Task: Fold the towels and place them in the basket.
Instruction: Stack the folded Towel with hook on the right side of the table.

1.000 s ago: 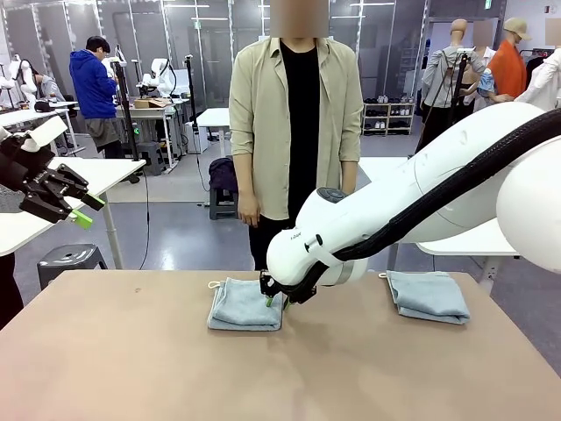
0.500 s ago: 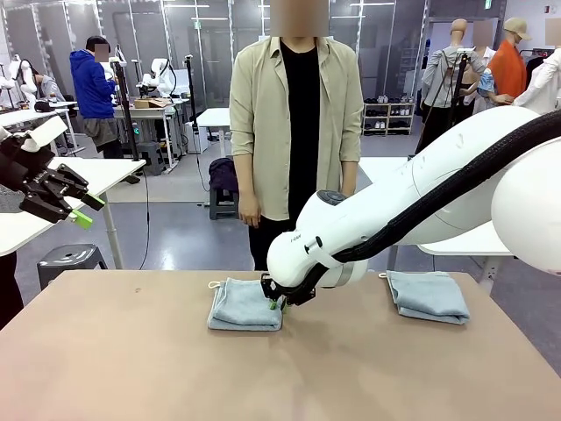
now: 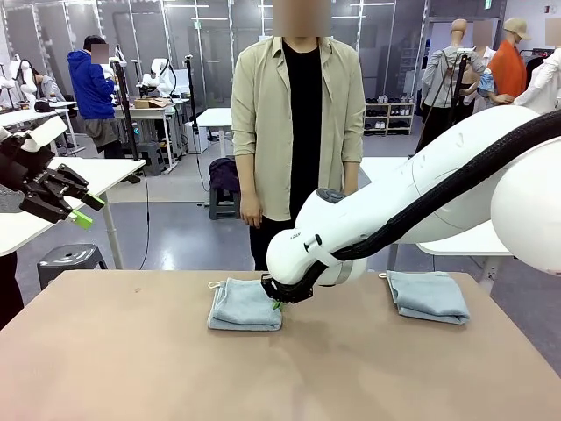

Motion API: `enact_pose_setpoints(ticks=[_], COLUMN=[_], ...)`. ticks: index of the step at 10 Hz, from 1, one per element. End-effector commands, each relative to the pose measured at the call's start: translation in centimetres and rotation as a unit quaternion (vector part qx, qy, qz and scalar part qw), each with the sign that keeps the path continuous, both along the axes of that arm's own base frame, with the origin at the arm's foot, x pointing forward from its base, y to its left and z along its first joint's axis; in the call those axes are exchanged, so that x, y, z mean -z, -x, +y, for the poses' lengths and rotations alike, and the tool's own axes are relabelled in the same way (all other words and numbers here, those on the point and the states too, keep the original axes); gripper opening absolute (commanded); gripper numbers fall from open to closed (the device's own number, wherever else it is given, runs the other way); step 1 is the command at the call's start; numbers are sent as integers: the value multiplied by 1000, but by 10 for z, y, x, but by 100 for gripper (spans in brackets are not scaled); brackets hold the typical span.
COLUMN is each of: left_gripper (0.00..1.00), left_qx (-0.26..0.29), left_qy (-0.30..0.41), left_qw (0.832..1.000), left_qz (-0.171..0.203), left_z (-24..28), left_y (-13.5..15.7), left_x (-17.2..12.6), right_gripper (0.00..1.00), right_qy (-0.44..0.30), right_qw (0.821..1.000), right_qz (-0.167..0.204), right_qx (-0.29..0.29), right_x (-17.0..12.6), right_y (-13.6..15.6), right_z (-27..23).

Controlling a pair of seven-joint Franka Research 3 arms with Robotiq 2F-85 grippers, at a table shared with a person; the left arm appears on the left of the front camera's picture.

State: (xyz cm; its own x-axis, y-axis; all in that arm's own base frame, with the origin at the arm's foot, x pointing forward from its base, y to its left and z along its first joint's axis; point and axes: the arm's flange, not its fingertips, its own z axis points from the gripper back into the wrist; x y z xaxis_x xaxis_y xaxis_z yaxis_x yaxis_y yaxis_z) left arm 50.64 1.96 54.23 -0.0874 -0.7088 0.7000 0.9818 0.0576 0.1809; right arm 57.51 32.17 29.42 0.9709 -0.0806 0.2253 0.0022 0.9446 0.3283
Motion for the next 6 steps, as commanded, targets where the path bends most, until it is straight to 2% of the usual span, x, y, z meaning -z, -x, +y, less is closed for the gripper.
enact_pose_setpoints(ticks=[1,6], left_gripper=[67,67], left_qx=[3,3], left_qy=[-7,-7], left_qw=[1000,1000], left_qz=[-1,-1], left_z=[1,1], left_y=[1,1], left_x=[-1,-1], right_gripper=[0,0], right_qy=[3,0], right_qw=[1000,1000], right_qz=[-8,0], right_qx=[10,0], right_x=[-4,0], right_y=[-7,0], right_z=[1,0])
